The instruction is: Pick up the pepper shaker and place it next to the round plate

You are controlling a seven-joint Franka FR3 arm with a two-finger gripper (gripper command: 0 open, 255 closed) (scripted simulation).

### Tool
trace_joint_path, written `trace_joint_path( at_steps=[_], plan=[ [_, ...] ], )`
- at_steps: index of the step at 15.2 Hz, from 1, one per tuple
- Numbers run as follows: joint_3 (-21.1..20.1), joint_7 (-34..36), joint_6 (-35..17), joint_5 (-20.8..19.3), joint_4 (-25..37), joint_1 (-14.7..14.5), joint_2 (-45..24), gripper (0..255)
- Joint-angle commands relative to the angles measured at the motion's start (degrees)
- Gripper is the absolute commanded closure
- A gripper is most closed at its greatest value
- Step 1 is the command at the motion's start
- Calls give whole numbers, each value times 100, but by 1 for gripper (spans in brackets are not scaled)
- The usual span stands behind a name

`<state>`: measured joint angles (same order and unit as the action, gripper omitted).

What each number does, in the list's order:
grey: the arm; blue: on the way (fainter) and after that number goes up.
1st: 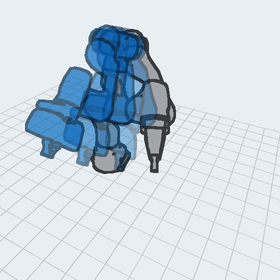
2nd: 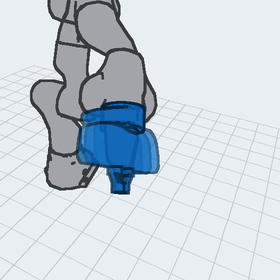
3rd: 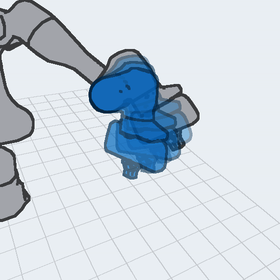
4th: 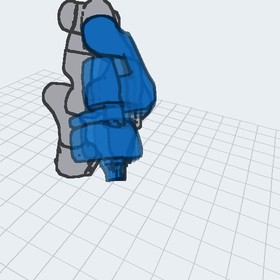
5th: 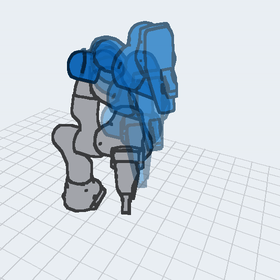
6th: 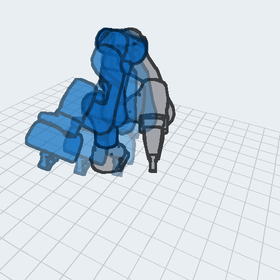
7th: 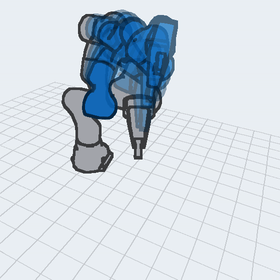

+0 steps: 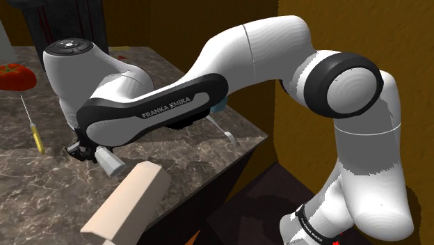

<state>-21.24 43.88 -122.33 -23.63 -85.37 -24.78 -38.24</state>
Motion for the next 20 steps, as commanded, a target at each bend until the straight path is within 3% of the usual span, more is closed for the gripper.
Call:
trace_joint_path(
  at_steps=[1,2,3,8,12,20],
  plan=[
    [0,0,0,0,-1,-1,-1,255],
    [0,0,0,0,-1,-1,-1,255],
    [0,0,0,0,-1,-1,-2,0],
    [0,0,0,0,0,-1,-2,0],
    [-116,-93,499,162,158,10,354,0],
    [-116,-93,499,163,158,10,354,0]
  ],
)
